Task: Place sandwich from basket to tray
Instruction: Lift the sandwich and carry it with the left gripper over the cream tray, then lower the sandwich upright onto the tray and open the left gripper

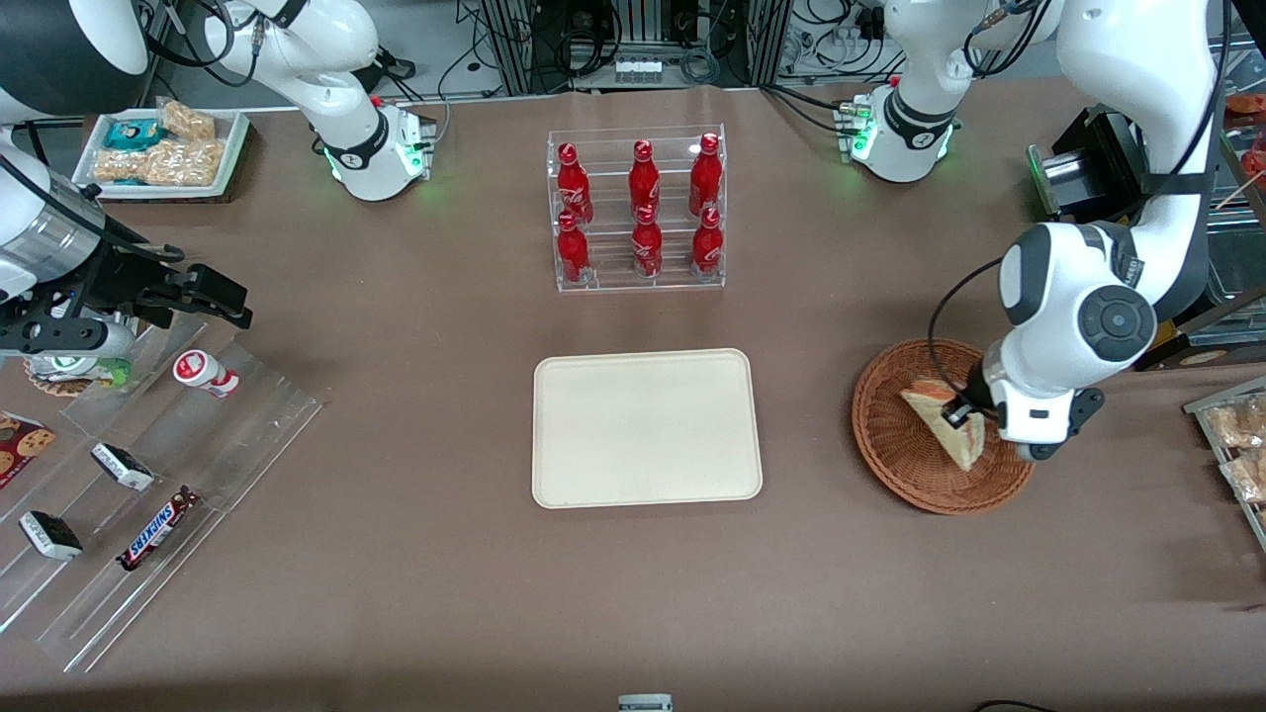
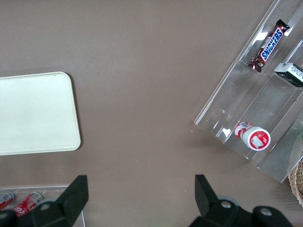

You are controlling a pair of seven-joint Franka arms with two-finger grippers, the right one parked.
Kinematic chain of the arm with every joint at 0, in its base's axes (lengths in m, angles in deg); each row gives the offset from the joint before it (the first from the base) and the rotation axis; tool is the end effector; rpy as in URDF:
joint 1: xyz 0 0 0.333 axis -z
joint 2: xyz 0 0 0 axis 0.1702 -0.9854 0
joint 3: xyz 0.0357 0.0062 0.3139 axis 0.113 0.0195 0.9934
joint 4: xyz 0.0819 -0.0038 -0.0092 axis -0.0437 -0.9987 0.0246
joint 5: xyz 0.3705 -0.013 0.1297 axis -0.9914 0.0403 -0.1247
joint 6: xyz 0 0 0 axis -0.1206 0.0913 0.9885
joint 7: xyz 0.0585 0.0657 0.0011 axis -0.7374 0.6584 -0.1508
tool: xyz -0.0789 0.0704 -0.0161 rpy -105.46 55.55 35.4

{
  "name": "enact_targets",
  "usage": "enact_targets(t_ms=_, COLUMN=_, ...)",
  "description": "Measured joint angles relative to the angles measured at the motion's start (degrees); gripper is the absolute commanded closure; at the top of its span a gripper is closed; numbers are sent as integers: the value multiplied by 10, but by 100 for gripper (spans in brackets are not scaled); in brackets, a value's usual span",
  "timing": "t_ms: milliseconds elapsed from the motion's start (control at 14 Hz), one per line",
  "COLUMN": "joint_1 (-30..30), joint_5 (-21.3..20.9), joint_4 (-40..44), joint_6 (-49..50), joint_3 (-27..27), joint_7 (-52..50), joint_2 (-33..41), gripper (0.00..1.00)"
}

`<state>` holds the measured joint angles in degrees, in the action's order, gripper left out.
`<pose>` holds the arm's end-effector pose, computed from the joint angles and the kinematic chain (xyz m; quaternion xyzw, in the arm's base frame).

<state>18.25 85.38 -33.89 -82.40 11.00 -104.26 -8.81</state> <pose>0.5947 -0.1016 0.3457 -0.9487 -0.3140 0.0301 0.0215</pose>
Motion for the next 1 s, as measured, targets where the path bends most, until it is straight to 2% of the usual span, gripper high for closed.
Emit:
enact_targets(t_ms=286, joint_1=123, joint_5=2, joint_4=44, joint_6=-11, joint_3=-5, joint_7=-54, joint_2=-29, gripper=90)
enact_targets(t_ms=643, joint_1=264, joint_5=1, joint_4=179, joint_6=-26, joint_3=-5, joint_7=-106, joint_2=-154, gripper=91)
enact_targets(t_ms=786, joint_1=305, joint_5=-2, joint_4=214, joint_6=-39, joint_3=-4, joint_7=-111, joint_2=-191, gripper=91)
enact_targets(t_ms=1000, joint_1=341, joint_5=-29, joint_4=230, joint_6=-61, joint_3=-2, joint_7=-115, joint_2=-221, gripper=90)
